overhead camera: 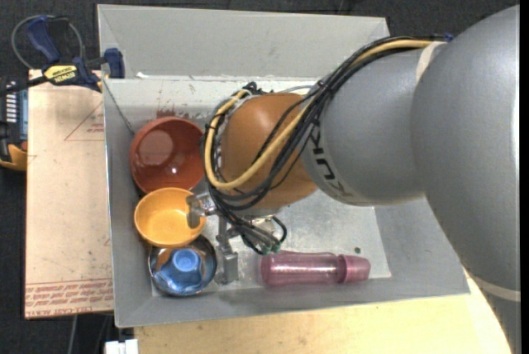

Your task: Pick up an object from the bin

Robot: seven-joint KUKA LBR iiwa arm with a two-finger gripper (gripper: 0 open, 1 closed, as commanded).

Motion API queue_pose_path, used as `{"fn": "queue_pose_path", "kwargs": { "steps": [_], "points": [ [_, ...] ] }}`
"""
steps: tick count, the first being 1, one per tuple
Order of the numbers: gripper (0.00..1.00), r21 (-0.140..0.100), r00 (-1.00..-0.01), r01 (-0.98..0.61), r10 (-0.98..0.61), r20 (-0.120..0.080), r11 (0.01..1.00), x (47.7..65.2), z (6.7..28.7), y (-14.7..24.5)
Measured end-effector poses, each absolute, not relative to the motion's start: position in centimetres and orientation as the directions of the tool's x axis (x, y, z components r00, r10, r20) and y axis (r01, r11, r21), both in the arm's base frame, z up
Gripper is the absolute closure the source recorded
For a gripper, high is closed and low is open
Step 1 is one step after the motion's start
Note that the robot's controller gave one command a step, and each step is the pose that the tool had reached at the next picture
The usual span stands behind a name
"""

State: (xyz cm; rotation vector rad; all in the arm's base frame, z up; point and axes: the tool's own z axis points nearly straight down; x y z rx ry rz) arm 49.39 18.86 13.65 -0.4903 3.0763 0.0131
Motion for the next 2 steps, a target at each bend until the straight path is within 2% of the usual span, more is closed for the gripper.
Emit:
{"fn": "queue_pose_path", "kwargs": {
  "steps": [1, 2],
  "points": [
    [1.0, 0.003, -0.939, -0.342, -0.342, -0.026, 0.94, 49.28, 13.32, 18.85],
    [1.0, 0.003, -0.94, -0.342, -0.341, -0.026, 0.94, 49.28, 13.32, 18.85]
  ]
}}
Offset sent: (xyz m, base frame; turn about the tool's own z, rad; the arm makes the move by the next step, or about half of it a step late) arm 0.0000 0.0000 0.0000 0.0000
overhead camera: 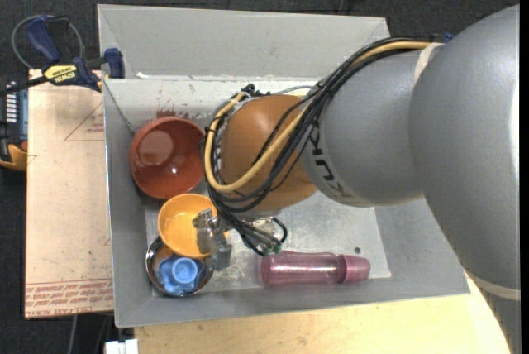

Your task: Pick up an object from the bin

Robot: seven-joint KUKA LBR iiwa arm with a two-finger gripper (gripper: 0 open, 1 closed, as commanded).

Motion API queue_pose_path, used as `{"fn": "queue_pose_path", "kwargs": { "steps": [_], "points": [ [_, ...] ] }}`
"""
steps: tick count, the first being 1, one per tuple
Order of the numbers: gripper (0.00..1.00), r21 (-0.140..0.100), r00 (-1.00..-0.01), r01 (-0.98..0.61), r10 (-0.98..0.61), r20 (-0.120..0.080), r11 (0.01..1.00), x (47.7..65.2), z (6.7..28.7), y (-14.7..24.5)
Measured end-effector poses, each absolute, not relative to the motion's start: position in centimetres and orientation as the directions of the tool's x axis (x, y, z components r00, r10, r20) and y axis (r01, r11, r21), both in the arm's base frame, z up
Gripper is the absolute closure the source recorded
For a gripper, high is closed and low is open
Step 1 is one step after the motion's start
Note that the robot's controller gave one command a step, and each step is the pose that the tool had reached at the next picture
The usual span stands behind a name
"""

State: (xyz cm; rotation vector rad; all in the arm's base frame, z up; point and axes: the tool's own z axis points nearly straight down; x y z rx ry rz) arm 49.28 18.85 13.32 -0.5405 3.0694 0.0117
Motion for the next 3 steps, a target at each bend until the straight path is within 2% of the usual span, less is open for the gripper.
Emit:
{"fn": "queue_pose_path", "kwargs": {
  "steps": [2, 3],
  "points": [
    [1.0, 0.003, -0.93, -0.367, -0.367, -0.026, 0.93, 50.2, 17.5, 19.5],
    [1.0, -0.001, -0.852, -0.522, -0.522, -0.028, 0.853, 51.5, 12.7, 21.0]
  ]
}}
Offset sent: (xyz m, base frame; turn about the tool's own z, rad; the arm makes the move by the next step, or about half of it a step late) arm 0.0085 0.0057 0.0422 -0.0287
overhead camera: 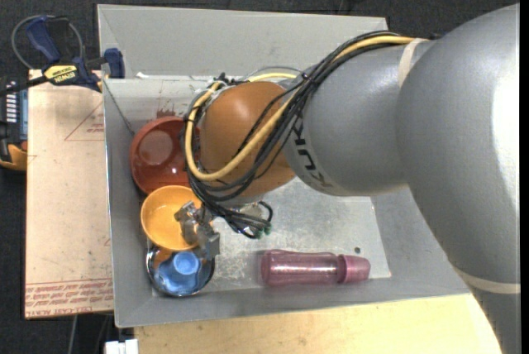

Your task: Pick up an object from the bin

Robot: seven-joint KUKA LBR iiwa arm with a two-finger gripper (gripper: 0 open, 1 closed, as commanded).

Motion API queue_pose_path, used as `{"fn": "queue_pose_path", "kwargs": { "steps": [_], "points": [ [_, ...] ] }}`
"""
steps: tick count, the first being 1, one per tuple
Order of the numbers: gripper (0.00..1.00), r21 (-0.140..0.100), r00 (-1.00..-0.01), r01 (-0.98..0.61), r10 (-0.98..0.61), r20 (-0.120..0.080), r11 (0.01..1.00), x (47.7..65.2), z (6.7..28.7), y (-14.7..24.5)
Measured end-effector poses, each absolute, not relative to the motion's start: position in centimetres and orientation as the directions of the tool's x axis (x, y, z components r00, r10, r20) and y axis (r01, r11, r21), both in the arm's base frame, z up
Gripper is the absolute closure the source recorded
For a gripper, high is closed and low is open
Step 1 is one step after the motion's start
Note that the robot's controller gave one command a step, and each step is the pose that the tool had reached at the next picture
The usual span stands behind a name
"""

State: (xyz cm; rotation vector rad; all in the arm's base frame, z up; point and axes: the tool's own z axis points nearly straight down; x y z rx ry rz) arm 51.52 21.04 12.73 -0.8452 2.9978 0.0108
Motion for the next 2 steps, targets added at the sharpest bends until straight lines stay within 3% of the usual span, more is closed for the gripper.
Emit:
{"fn": "queue_pose_path", "kwargs": {
  "steps": [1, 2],
  "points": [
    [1.0, -0.001, -0.849, -0.529, -0.528, -0.029, 0.849, 53.4, 15.9, 20.7],
    [1.0, 0.002, -0.844, -0.537, -0.537, -0.022, 0.844, 52.9, 13.3, 21.3]
  ]
}}
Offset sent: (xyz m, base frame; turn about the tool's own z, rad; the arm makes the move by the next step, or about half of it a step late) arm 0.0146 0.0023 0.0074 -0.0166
